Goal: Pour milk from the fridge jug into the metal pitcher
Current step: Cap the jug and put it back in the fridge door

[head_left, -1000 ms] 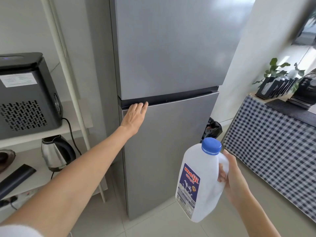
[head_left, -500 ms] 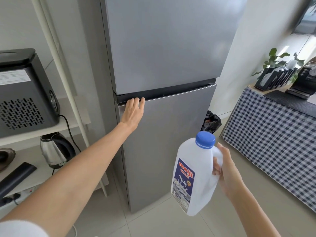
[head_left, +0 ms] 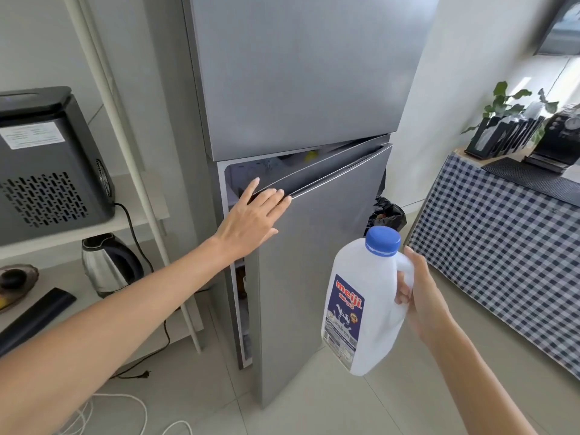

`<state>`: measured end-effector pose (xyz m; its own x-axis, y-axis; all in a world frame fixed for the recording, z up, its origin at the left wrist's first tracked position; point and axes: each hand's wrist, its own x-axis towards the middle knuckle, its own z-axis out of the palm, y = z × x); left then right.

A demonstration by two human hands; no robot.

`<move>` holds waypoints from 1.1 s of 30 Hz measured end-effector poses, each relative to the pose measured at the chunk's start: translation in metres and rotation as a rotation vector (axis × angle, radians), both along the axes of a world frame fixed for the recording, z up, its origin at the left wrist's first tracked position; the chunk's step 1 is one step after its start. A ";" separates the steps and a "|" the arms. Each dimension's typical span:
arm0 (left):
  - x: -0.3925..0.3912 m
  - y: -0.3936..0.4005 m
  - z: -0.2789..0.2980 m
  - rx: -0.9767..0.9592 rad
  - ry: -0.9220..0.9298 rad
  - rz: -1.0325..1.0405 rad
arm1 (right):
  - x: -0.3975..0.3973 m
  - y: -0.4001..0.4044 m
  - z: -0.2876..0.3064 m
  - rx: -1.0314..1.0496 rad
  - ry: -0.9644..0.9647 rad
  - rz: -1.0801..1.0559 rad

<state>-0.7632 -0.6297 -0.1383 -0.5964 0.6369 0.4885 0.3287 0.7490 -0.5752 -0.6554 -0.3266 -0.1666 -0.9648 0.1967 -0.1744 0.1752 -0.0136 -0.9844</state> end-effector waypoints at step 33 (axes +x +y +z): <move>0.093 0.247 0.011 0.382 -0.351 -0.772 | 0.166 0.149 -0.015 -0.110 -0.029 -0.496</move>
<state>-0.6701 -0.3830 -0.1270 -0.2275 0.7518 0.6189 0.9234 0.3684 -0.1080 -0.4893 -0.1778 -0.1821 -0.7542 0.6093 -0.2447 0.1484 -0.2049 -0.9675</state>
